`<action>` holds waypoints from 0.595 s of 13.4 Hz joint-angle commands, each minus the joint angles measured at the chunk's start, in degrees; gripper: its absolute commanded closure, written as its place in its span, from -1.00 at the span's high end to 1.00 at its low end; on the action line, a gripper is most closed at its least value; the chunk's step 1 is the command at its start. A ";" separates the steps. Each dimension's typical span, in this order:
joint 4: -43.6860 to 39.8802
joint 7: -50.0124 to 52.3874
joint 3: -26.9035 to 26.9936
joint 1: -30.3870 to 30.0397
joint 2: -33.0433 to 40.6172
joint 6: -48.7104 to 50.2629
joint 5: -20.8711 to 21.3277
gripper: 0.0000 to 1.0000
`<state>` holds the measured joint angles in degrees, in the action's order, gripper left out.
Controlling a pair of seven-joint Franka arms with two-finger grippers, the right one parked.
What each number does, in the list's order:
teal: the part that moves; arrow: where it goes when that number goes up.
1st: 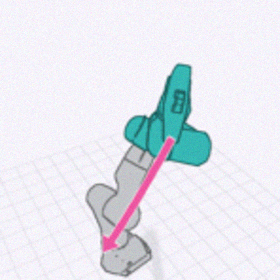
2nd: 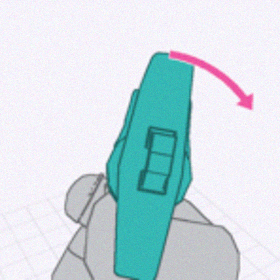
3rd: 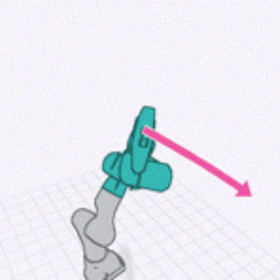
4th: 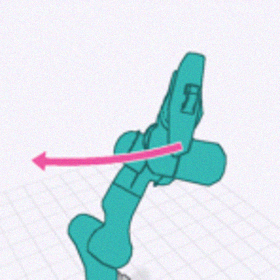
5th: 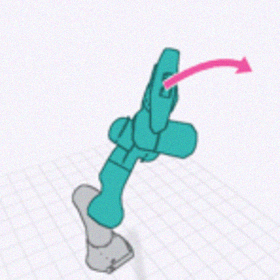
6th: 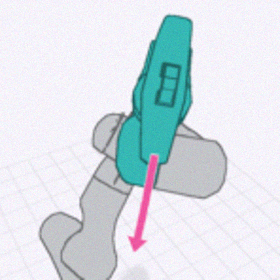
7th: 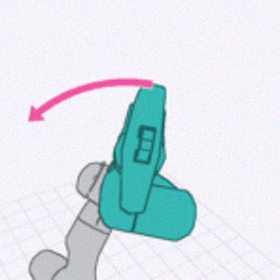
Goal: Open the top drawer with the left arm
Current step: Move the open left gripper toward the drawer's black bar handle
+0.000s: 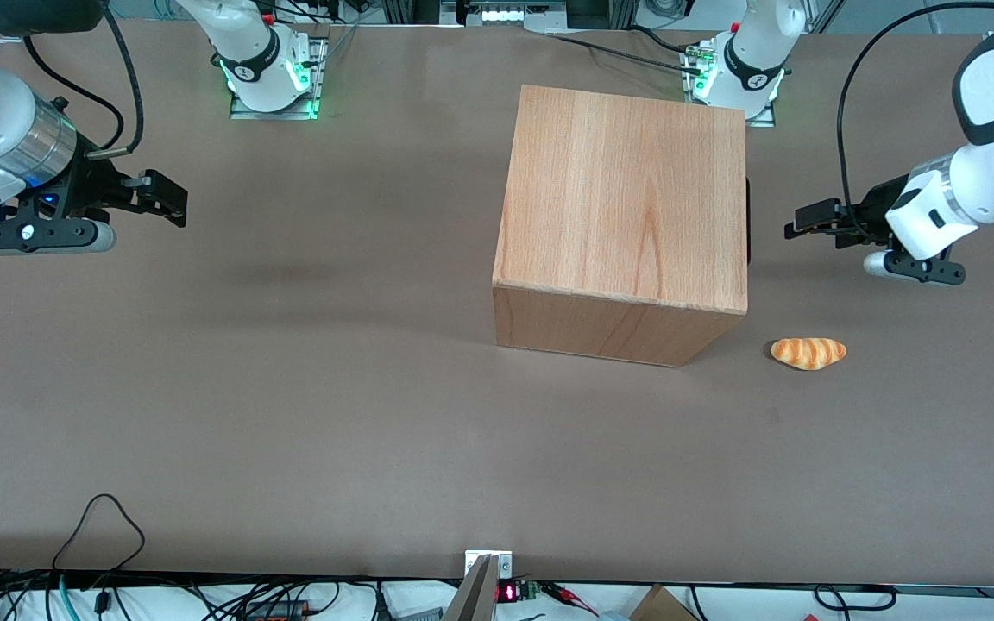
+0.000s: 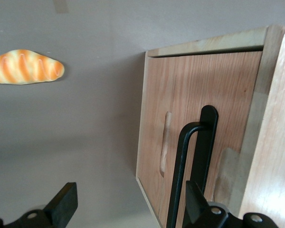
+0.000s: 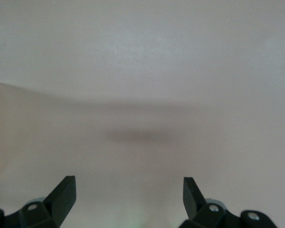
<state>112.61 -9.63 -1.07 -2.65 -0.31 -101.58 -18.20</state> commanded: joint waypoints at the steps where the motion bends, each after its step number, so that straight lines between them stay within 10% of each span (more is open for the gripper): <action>1: 3.05 -2.67 0.01 0.10 0.93 -2.39 -2.01 1.00; 8: 6.04 -2.76 -2.53 0.80 0.14 -5.73 -2.10 1.00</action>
<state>116.92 -10.86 -3.16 -2.12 -0.47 -105.31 -18.81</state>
